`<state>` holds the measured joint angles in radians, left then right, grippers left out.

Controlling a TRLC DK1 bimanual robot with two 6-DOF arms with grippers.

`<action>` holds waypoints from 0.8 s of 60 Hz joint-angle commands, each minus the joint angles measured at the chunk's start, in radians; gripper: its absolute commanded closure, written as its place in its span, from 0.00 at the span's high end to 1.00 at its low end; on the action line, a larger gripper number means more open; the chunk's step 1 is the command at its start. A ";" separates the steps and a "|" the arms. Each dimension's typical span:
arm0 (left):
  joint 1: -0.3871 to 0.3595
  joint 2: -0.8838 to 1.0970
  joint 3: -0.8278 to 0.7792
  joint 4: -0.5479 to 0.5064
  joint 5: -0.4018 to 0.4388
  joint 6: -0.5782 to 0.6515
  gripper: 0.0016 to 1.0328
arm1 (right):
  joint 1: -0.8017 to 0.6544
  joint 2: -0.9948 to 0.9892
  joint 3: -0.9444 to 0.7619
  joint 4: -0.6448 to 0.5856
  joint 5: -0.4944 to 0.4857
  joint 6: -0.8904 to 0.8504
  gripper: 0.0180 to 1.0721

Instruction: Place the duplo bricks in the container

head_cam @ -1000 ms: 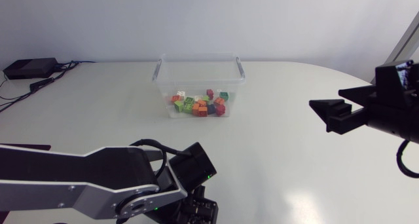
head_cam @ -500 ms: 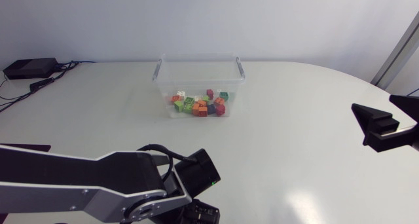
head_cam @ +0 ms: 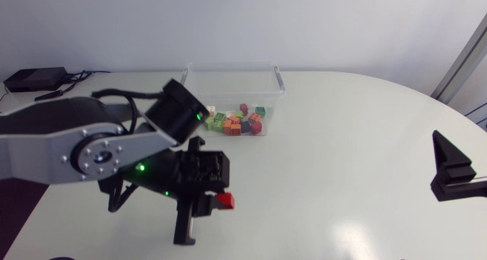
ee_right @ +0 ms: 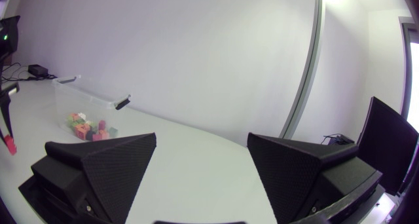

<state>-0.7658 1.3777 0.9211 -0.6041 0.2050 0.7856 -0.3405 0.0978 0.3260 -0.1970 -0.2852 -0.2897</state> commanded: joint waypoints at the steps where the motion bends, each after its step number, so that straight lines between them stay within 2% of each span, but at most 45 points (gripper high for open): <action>1: 0.056 -0.020 0.079 0.017 0.010 -0.048 0.10 | 0.000 -0.052 -0.074 0.056 -0.005 -0.008 0.95; 5: 0.088 -0.028 0.108 0.035 0.011 -0.078 0.10 | 0.005 -0.076 -0.116 0.080 -0.003 0.015 0.95; 14: 0.186 -0.031 0.145 0.201 -0.004 -0.217 0.10 | 0.035 -0.104 -0.186 0.120 0.009 0.055 0.95; 18: 0.207 -0.028 0.157 0.236 -0.016 -0.253 0.10 | 0.060 -0.104 -0.193 0.126 0.026 0.061 0.95; 22: 0.232 -0.023 0.165 0.314 -0.046 -0.304 0.10 | 0.100 -0.104 -0.205 0.131 0.046 0.066 0.95; 35: 0.267 0.038 0.177 0.546 -0.168 -0.441 0.10 | 0.356 -0.106 -0.251 0.126 0.288 0.014 0.95; 48: 0.296 0.132 0.216 0.681 -0.225 -0.505 0.10 | 0.503 -0.106 -0.283 0.105 0.412 -0.023 0.95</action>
<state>-0.4847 1.4605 1.0943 0.0441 -0.0067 0.3279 0.1345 -0.0002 0.0772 -0.0837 0.1001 -0.2901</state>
